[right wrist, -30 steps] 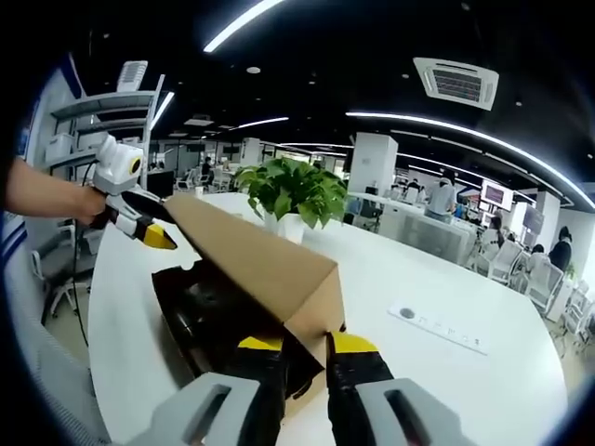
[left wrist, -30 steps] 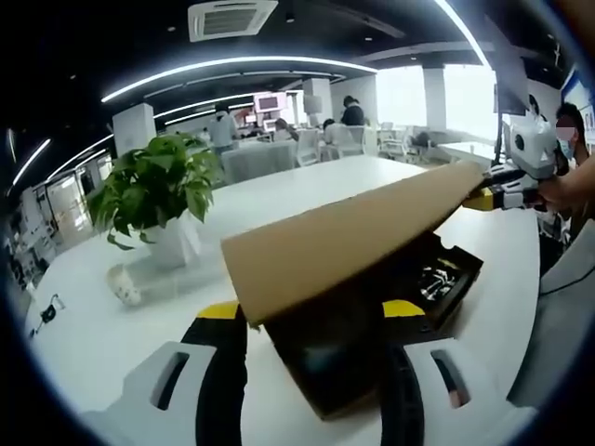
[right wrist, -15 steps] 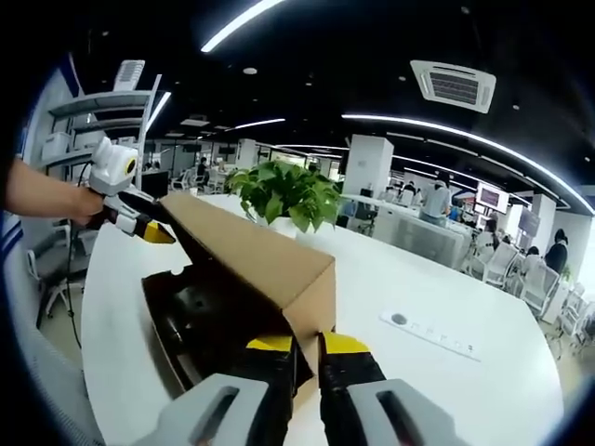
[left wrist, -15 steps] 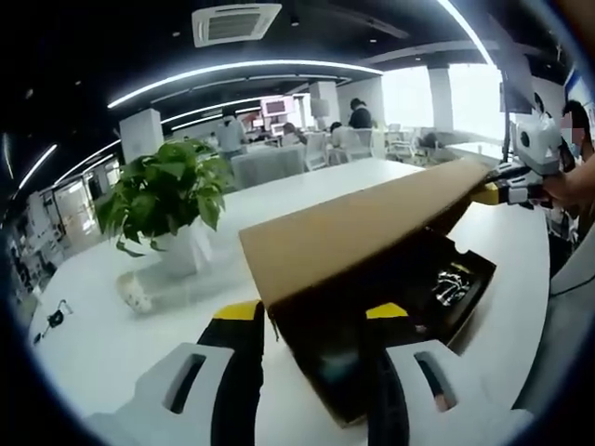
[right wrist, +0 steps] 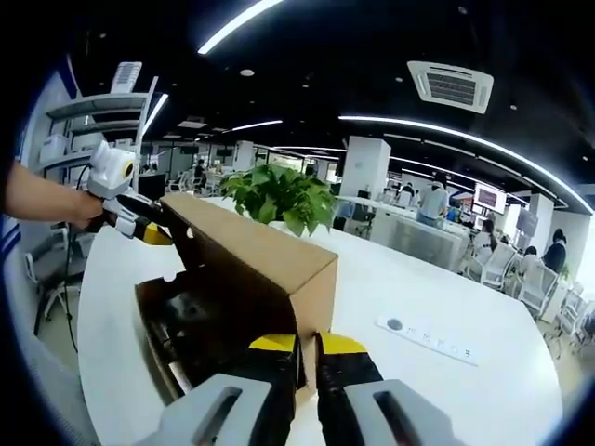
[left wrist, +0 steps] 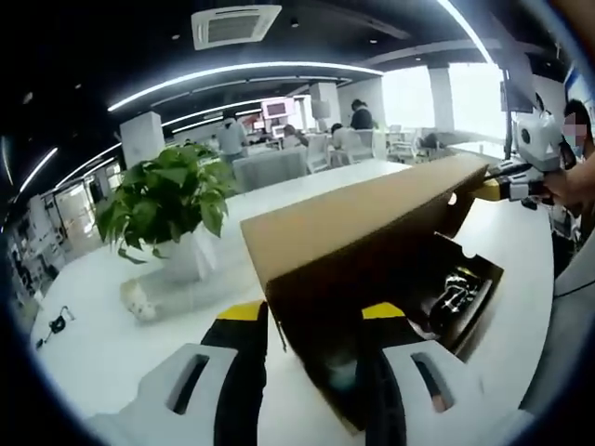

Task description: Operate the shoe box by opening the lid, removing the specified soft item, and placing it in the target area until the item is outside and the box remains undamaged.

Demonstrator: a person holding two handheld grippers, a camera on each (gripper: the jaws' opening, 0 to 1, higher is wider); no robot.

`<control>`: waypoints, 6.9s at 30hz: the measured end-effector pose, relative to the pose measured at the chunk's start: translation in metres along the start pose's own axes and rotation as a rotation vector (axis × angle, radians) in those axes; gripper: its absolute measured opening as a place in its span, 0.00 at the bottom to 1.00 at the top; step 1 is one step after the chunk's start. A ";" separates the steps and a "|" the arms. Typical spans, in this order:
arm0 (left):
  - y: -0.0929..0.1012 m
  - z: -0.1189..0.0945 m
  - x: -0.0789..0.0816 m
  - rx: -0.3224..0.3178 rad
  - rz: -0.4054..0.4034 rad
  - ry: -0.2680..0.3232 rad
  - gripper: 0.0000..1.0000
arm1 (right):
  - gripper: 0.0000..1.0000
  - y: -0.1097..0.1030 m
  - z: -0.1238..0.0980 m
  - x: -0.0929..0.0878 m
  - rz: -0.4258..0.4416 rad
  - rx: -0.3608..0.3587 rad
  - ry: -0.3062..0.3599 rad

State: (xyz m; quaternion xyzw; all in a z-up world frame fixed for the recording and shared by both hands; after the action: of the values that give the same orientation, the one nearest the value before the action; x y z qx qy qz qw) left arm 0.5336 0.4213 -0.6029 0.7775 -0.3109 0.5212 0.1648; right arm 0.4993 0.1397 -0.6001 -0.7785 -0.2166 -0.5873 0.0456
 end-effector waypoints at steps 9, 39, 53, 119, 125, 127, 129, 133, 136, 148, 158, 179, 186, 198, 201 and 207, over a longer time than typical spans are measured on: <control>-0.006 0.009 -0.002 0.008 0.000 -0.015 0.33 | 0.00 0.003 0.003 0.002 0.007 -0.007 0.002; -0.022 0.027 -0.022 0.040 -0.032 -0.063 0.30 | 0.00 0.020 0.023 0.014 0.022 -0.017 -0.002; -0.030 0.031 -0.040 0.072 -0.060 -0.099 0.26 | 0.00 0.027 0.033 0.018 0.029 -0.020 -0.008; -0.040 0.052 -0.055 0.123 -0.098 -0.074 0.01 | 0.05 0.026 0.050 -0.023 0.088 -0.012 -0.082; -0.041 0.052 -0.055 0.124 -0.100 -0.074 0.01 | 0.04 0.016 0.049 -0.036 0.105 -0.001 -0.106; -0.041 0.052 -0.054 0.124 -0.101 -0.075 0.01 | 0.05 0.016 0.050 -0.037 0.115 -0.005 -0.109; -0.041 0.052 -0.054 0.125 -0.103 -0.074 0.01 | 0.05 0.015 0.050 -0.038 0.118 -0.005 -0.117; -0.042 0.053 -0.054 0.125 -0.104 -0.073 0.01 | 0.01 0.018 0.053 -0.047 0.128 -0.010 -0.149; -0.043 0.053 -0.054 0.126 -0.108 -0.069 0.01 | 0.00 0.021 0.055 -0.046 0.144 -0.018 -0.143; -0.046 0.057 -0.053 0.132 -0.115 -0.069 0.01 | 0.00 0.026 0.063 -0.044 0.180 -0.024 -0.156; -0.049 0.060 -0.051 0.131 -0.118 -0.088 0.01 | 0.00 0.030 0.070 -0.044 0.221 -0.022 -0.178; -0.054 0.067 -0.048 0.128 -0.186 -0.179 0.01 | 0.00 0.037 0.083 -0.048 0.271 -0.017 -0.237; -0.056 0.069 -0.049 0.108 -0.207 -0.217 0.01 | 0.00 0.037 0.085 -0.050 0.280 -0.014 -0.251; -0.056 0.073 -0.050 0.074 -0.254 -0.289 0.01 | 0.00 0.039 0.090 -0.054 0.285 -0.003 -0.276; -0.059 0.075 -0.050 0.065 -0.276 -0.303 0.01 | 0.00 0.040 0.091 -0.055 0.284 0.000 -0.287; -0.060 0.077 -0.051 0.055 -0.270 -0.334 0.01 | 0.00 0.040 0.094 -0.057 0.276 0.004 -0.300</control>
State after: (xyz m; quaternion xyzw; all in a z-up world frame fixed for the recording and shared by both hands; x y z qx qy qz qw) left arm 0.6139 0.4382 -0.6764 0.8919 -0.2128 0.3665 0.1580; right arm 0.5865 0.1181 -0.6749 -0.8794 -0.1134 -0.4525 0.0946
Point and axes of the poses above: the point that each gripper's makers call its tool centre point, and the gripper's own axes: z roughly forward along the fingers, y roughly to its right, x roughly out of its top, the point moved 2 cm from there along -z, roughly backward along the fingers, and after that the axes turned 8 degrees about -x, right-handed, at the moved point
